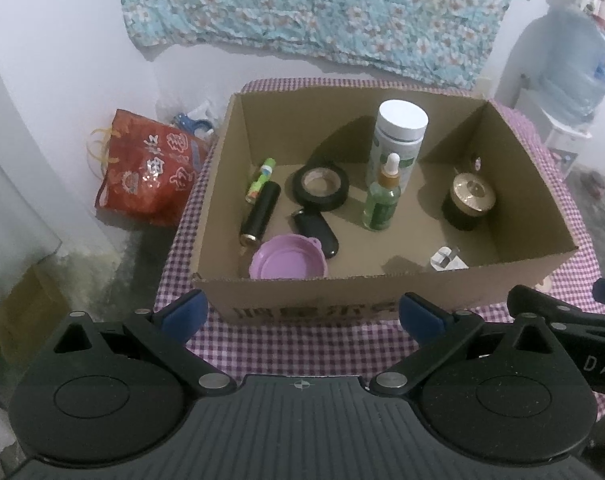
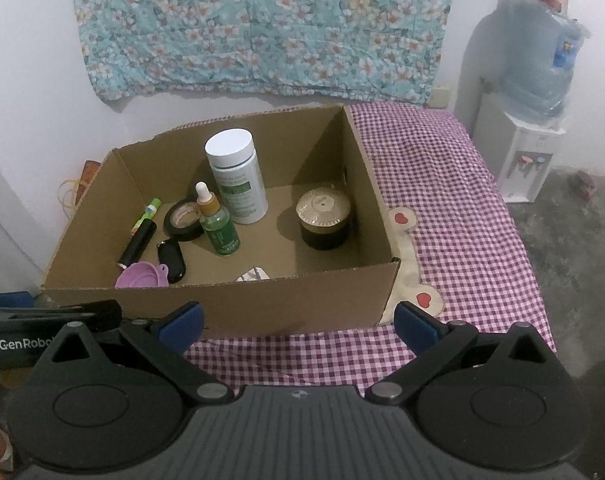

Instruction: Organize rigid objects

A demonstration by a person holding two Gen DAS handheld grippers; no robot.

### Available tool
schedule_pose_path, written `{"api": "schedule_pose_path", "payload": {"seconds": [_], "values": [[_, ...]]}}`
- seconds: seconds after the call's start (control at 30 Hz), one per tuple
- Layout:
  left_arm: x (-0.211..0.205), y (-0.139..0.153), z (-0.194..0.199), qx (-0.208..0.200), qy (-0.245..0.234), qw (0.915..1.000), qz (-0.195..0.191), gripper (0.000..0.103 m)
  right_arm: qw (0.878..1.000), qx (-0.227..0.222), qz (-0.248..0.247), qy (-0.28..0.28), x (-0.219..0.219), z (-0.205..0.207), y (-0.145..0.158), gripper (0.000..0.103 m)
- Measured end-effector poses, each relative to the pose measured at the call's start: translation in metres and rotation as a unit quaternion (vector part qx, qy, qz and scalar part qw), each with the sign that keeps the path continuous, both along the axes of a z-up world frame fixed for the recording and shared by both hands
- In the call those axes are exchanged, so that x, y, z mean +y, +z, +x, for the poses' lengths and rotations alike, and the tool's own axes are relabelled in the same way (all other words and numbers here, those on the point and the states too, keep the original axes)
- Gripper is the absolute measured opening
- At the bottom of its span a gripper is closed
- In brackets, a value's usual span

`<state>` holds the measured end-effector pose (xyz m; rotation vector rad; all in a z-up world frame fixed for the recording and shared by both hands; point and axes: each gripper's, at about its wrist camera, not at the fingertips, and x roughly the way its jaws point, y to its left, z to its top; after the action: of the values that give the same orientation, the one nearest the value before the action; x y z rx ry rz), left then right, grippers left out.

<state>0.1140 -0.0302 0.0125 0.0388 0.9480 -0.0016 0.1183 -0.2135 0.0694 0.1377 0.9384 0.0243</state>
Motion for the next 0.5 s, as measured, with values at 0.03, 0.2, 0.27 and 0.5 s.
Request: {"api": "schedule_pose_path", "payload": {"seconds": [0.03, 0.2, 0.27, 0.5], "values": [[0.0, 0.0006, 0.0001, -0.001, 0.0, 1.0, 0.0, 0.102, 1.0, -0.001, 0.0, 0.0, -0.0002, -0.0003, 0.0007, 0.103], [-0.0016, 0.0034, -0.0016, -0.008, 0.0, 0.9999, 0.007, 0.102, 1.0, -0.005, -0.001, -0.001, -0.0002, -0.0013, 0.0028, 0.103], [-0.0024, 0.0036, -0.0016, -0.008, -0.001, 0.9999, 0.009, 0.102, 1.0, -0.005, -0.001, -0.001, -0.0005, -0.0014, 0.0034, 0.103], [-0.0027, 0.0051, -0.0016, -0.011, -0.001, 0.9999, 0.011, 0.102, 1.0, -0.006, -0.001, -0.001, -0.0011, -0.001, 0.0042, 0.103]]}}
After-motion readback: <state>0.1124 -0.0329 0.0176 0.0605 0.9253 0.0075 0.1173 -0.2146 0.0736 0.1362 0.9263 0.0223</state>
